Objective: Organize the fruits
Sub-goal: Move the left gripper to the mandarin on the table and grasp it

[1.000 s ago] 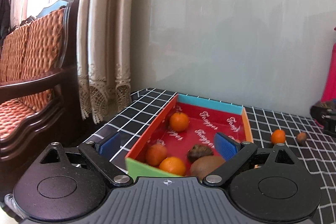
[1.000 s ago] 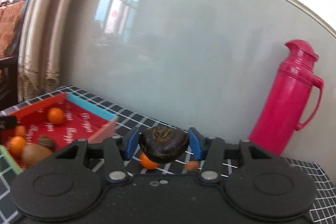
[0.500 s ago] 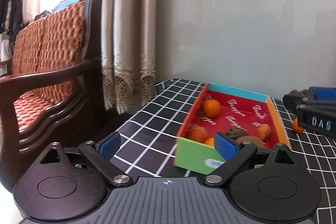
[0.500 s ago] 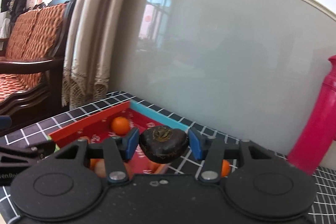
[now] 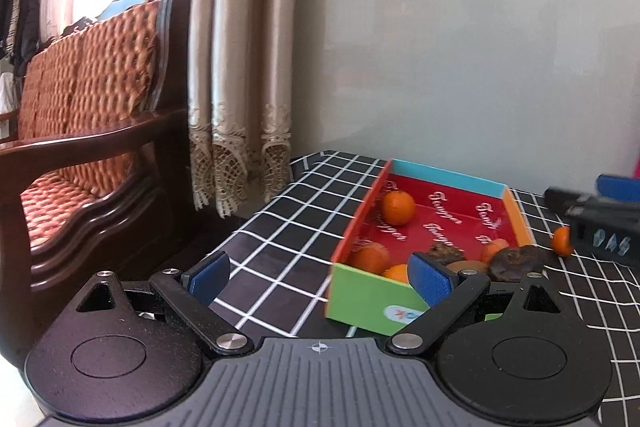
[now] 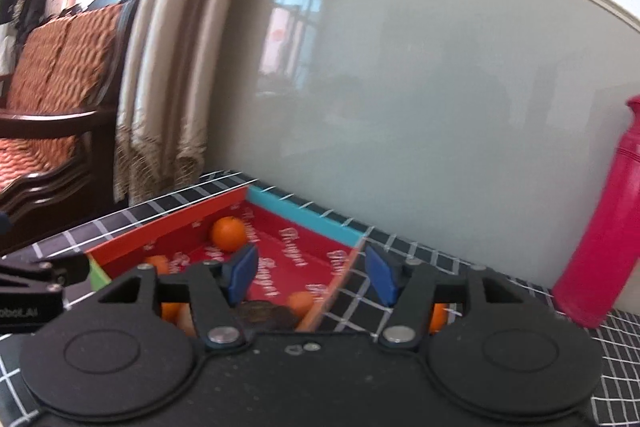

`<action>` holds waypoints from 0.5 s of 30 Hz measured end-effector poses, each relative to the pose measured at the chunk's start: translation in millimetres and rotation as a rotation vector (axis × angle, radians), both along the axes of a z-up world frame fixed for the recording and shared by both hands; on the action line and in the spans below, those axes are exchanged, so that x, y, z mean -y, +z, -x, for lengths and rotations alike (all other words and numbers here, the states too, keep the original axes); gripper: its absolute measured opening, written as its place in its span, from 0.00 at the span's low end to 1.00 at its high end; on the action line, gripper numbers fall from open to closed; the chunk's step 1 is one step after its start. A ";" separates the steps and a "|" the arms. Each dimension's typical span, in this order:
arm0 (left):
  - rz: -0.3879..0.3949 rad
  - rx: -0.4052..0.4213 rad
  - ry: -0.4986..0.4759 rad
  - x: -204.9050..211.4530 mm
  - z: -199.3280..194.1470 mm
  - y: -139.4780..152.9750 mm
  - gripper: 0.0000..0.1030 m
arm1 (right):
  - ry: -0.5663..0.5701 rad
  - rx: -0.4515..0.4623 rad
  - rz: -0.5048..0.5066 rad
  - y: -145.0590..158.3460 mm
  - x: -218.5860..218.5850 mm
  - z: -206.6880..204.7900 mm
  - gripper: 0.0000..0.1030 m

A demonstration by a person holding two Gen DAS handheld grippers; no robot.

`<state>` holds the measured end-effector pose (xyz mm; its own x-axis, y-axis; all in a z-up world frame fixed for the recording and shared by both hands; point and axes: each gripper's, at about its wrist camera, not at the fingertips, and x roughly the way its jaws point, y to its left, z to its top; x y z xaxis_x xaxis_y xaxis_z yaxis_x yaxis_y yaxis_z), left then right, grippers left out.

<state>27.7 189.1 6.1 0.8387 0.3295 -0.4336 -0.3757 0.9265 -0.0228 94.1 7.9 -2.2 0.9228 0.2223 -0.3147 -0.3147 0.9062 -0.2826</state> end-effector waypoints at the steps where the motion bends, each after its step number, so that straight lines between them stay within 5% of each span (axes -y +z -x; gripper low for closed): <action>1: 0.000 0.001 -0.008 3.5 -1.0 0.3 0.92 | -0.018 0.011 -0.009 2.0 7.8 -1.2 0.62; 15: -0.030 0.025 -0.200 81.4 -16.6 5.5 1.00 | -0.269 -0.030 -0.138 12.5 139.9 -6.9 0.75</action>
